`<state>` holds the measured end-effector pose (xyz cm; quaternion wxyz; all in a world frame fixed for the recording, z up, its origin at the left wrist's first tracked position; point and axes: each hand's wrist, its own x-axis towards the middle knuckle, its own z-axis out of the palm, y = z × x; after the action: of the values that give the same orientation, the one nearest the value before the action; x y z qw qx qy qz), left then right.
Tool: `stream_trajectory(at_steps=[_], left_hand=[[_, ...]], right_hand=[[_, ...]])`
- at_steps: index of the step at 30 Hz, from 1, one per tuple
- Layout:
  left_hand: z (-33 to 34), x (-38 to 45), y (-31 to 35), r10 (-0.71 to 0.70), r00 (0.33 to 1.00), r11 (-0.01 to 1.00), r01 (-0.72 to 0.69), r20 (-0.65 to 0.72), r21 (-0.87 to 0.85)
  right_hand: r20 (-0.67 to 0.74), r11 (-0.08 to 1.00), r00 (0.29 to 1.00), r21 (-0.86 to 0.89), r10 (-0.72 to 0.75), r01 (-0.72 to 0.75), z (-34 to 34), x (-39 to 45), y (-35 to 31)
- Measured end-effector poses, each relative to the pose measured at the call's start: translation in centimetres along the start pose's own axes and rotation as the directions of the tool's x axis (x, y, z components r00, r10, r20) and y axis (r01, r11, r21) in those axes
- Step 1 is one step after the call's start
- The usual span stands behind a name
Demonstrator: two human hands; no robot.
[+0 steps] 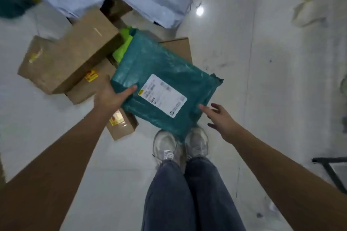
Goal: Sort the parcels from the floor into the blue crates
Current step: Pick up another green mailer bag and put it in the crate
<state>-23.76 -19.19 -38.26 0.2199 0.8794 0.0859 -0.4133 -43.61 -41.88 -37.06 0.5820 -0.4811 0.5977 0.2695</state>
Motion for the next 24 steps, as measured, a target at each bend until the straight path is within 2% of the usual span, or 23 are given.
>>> stream_trajectory(at_steps=[3,9,12,14,17,20,24], left_hand=[[0.8,1.8,-0.5,-0.034,0.997,0.985,0.045,0.067,-0.167],[0.4,1.7,-0.2,-0.019,0.987,0.978,0.052,0.162,-0.201],[-0.4,0.9,-0.1,-0.058,0.975,0.963,0.111,0.214,-0.244],[-0.9,0.2,0.0,-0.055,0.966,0.963,0.119,0.254,-0.244],[-1.5,-2.4,0.0,-0.056,0.977,0.966,0.106,0.206,-0.238],[-2.5,-6.0,0.1,-0.017,0.980,0.914,0.095,0.197,-0.393],[-6.7,-9.0,1.1,-0.018,0.990,0.792,0.101,0.142,-0.602]], right_hand=[[0.111,0.998,0.994,0.066,-0.019,0.012,0.3,2.9,1.5],[0.258,0.987,0.965,0.162,-0.054,0.012,2.1,3.7,2.5],[0.227,0.973,0.973,0.229,-0.046,-0.007,2.4,2.6,1.9],[0.177,0.983,0.983,0.186,-0.041,0.008,1.9,1.6,1.2],[0.073,0.988,0.996,0.146,-0.061,0.050,0.7,-0.4,-0.4],[-0.004,0.979,0.995,0.177,-0.104,0.103,0.1,-3.1,-3.0],[-0.016,0.959,0.979,0.196,-0.204,0.203,0.5,-8.0,-6.7]])
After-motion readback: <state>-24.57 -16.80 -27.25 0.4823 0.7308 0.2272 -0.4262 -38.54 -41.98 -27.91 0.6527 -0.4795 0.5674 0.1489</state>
